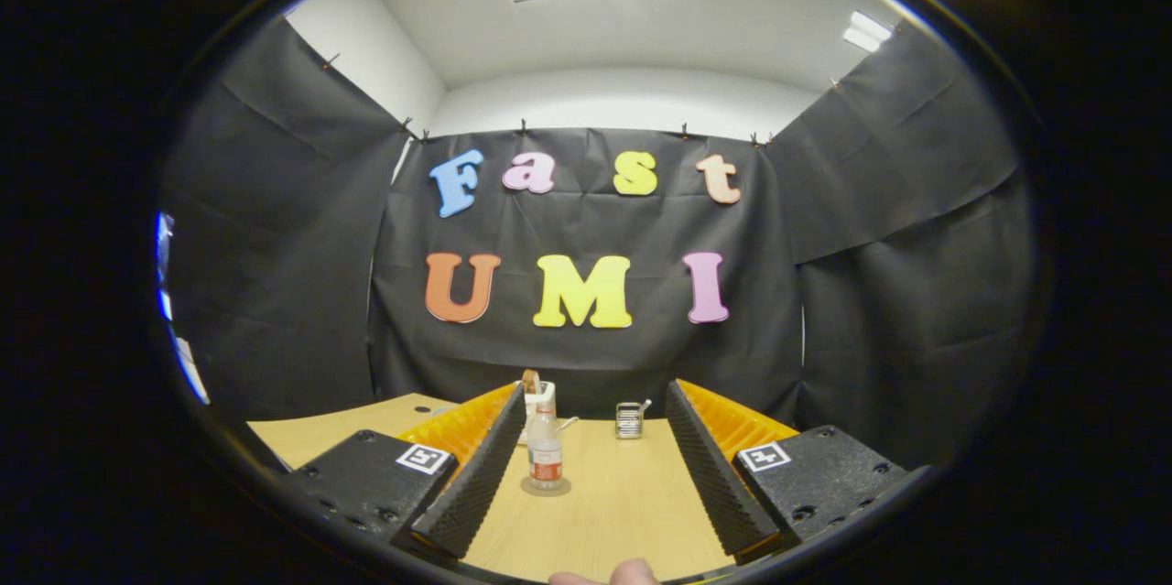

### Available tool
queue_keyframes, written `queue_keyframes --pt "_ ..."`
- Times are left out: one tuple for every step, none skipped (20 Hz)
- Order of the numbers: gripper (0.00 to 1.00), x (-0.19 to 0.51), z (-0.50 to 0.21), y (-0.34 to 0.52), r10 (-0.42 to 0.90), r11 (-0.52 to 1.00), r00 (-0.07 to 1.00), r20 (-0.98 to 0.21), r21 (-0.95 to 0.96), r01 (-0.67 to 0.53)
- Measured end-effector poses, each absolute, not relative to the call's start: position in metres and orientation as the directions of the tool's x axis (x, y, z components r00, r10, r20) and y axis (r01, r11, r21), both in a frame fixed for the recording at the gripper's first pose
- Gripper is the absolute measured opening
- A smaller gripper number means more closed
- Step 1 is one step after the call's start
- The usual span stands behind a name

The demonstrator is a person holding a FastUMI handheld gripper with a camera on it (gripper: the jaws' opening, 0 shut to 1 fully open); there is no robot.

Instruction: Take the bottle from table, then pour the juice into the cup, finally place the bottle on the coaster

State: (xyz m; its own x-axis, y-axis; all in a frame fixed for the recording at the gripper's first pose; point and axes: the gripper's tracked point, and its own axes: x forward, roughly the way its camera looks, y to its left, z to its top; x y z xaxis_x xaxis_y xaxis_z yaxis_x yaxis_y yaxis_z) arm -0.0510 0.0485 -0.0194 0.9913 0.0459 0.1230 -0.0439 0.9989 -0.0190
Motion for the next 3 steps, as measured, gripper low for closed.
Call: queue_keyframes --pt "0.99 -0.0514 -0.0205 0.0503 0.049 0.999 0.992 0.120 -0.020 -0.047" --pt "0.99 -0.0516 -0.0228 0.0526 0.053 0.998 0.992 0.116 -0.020 -0.051" --pt "0.99 -0.0518 -0.0242 0.0541 0.057 0.998 0.992 0.114 -0.023 -0.055"
